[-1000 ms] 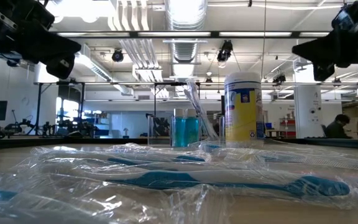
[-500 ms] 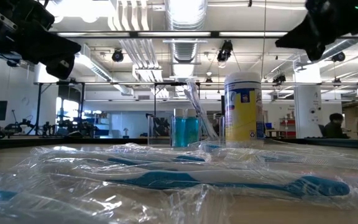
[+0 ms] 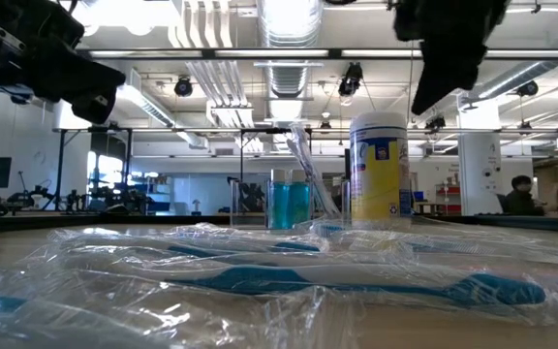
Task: Pick & Place toothbrushing station
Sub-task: Put the blue toothbrush into the transparent organizer
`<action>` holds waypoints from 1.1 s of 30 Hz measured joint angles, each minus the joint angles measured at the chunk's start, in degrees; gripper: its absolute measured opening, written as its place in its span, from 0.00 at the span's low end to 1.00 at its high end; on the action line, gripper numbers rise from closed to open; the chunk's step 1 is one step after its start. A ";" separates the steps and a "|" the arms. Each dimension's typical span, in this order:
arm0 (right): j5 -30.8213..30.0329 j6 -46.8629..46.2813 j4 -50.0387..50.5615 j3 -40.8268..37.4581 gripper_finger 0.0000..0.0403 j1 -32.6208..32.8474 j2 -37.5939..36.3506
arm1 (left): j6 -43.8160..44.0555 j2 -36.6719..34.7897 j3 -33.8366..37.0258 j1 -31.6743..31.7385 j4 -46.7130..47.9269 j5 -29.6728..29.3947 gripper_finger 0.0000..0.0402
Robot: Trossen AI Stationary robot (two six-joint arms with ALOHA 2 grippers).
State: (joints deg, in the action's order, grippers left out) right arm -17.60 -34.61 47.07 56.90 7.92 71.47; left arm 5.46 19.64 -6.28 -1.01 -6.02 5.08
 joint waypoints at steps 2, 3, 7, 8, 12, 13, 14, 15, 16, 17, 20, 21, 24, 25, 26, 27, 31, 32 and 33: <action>1.13 -0.04 0.80 2.92 0.02 0.11 4.85 | -0.48 0.00 0.00 0.00 0.61 0.00 0.06; 1.24 -0.03 1.01 4.26 0.03 0.29 7.24 | -0.58 0.00 0.00 0.02 0.97 0.00 0.06; 3.73 1.61 1.14 9.34 0.11 0.73 15.75 | -0.69 0.00 0.00 0.02 1.35 0.00 0.06; 5.03 1.94 1.04 10.58 0.14 0.75 17.67 | -0.69 0.00 0.00 0.02 1.49 0.00 0.06; 9.12 2.02 1.03 14.83 0.27 1.00 24.38 | -0.78 0.00 0.00 0.02 1.70 0.02 0.06; 10.25 1.72 1.14 15.64 0.30 1.07 25.88 | -0.80 0.00 0.00 0.02 1.91 0.03 0.06; 11.59 1.47 1.18 16.48 0.33 1.22 27.28 | -0.78 0.00 0.00 0.02 2.17 0.20 0.06; 12.76 1.33 1.11 17.30 0.35 1.24 28.72 | -0.80 0.00 0.00 0.01 2.44 0.25 0.06; 13.39 1.25 1.11 17.99 0.37 1.26 30.01 | -0.85 0.00 0.00 0.00 2.71 0.26 0.06; 13.62 0.94 1.18 18.70 0.39 1.31 31.29 | -1.01 0.00 0.00 -0.01 2.92 0.26 0.06; 13.59 0.79 1.18 20.31 0.43 1.31 34.37 | -1.34 0.00 0.00 0.02 3.64 0.27 0.06; 13.59 1.00 1.17 20.72 0.43 1.30 35.27 | -1.34 0.00 0.00 0.01 3.86 0.27 0.06; 13.59 1.40 1.56 20.82 0.45 1.31 36.95 | -1.34 0.00 0.00 0.02 4.14 0.26 0.06; 13.59 1.41 1.94 20.79 0.45 1.33 37.23 | -1.36 0.00 0.00 0.02 4.26 0.26 0.06; 13.59 1.45 2.60 20.63 0.45 1.33 37.55 | -1.34 0.00 0.00 0.01 4.34 0.26 0.06; 13.61 1.46 3.17 20.45 0.45 1.33 37.96 | -1.34 0.00 0.00 0.02 4.43 0.26 0.06; 14.73 1.27 2.30 19.19 0.45 1.47 38.27 | -1.33 0.00 0.00 0.02 4.47 0.25 0.06; 15.11 1.22 1.67 19.00 0.45 1.57 38.27 | -1.32 0.00 0.00 0.01 4.48 0.26 0.06; 15.10 1.20 1.19 18.91 0.46 1.67 38.17 | -1.30 0.00 0.00 0.02 4.48 0.26 0.06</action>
State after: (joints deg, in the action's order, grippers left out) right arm -2.50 -33.41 48.26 75.80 9.59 109.64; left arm 4.16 19.64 -6.28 -0.99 -1.54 5.34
